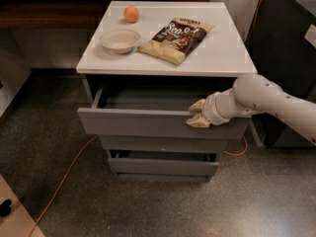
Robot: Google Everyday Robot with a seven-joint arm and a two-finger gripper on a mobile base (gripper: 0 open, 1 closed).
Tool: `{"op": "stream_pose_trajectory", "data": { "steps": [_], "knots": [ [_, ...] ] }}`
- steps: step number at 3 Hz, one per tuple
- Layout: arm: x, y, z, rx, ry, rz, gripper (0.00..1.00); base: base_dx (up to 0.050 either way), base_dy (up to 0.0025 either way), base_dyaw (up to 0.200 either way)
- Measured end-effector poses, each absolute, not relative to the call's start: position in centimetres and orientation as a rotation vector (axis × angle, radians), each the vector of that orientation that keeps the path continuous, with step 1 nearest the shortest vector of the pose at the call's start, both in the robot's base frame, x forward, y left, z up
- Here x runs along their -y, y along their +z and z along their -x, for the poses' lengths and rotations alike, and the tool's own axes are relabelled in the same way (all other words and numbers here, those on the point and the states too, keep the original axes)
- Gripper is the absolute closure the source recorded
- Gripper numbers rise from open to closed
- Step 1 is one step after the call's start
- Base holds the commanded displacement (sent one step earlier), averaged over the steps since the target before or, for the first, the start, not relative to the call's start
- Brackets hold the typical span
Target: Open top drawer
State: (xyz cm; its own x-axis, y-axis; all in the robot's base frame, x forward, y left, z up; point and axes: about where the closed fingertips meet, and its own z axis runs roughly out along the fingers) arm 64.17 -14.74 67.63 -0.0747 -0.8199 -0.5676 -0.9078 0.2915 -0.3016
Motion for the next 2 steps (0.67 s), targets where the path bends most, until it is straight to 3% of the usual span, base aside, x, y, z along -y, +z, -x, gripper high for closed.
{"op": "stream_pose_trajectory", "data": {
  "steps": [2],
  "knots": [
    [13.09,66.98,-61.48,-1.898,0.259,1.545,1.00,0.000,0.00000,0.000]
  ]
}}
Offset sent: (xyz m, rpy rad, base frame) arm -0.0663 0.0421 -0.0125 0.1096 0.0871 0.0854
